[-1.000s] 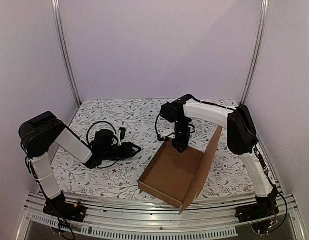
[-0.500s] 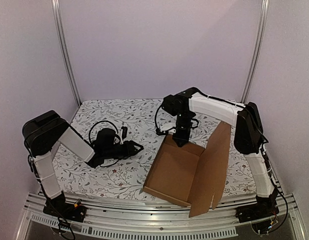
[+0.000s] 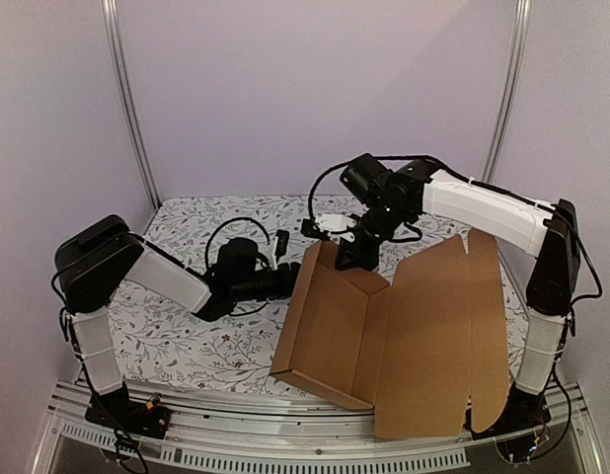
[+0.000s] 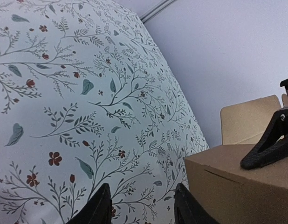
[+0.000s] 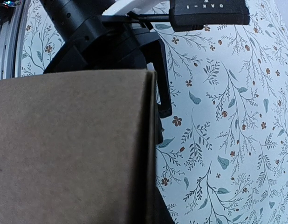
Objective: Fold the paper box
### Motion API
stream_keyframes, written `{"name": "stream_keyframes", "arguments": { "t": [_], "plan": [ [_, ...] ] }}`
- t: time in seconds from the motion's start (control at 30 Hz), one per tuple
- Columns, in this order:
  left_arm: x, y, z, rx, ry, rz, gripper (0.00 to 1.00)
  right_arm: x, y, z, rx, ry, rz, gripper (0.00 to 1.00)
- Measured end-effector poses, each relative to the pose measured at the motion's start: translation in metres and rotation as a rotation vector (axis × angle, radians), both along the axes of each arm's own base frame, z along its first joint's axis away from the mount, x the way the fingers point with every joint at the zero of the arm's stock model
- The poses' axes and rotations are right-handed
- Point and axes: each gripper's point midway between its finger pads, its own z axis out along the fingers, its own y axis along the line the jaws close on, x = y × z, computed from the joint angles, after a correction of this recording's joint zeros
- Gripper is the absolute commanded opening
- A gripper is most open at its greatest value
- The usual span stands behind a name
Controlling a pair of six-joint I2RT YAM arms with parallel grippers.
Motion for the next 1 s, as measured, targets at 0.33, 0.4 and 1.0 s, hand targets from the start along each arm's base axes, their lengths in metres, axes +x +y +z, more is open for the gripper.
{"name": "stream_keyframes", "arguments": {
  "t": [0.33, 0.4, 1.0],
  "plan": [
    [-0.011, -0.022, 0.005, 0.012, 0.024, -0.029, 0.39, 0.016, 0.004, -0.018, 0.063, -0.094, -0.102, 0.0],
    [-0.01, -0.024, 0.003, 0.011, 0.04, -0.019, 0.38, 0.02, 0.002, -0.018, 0.073, -0.135, -0.142, 0.0],
    [0.0, -0.021, -0.003, -0.033, 0.185, 0.101, 0.37, 0.031, 0.001, -0.014, 0.078, -0.286, -0.303, 0.0]
  ]
}}
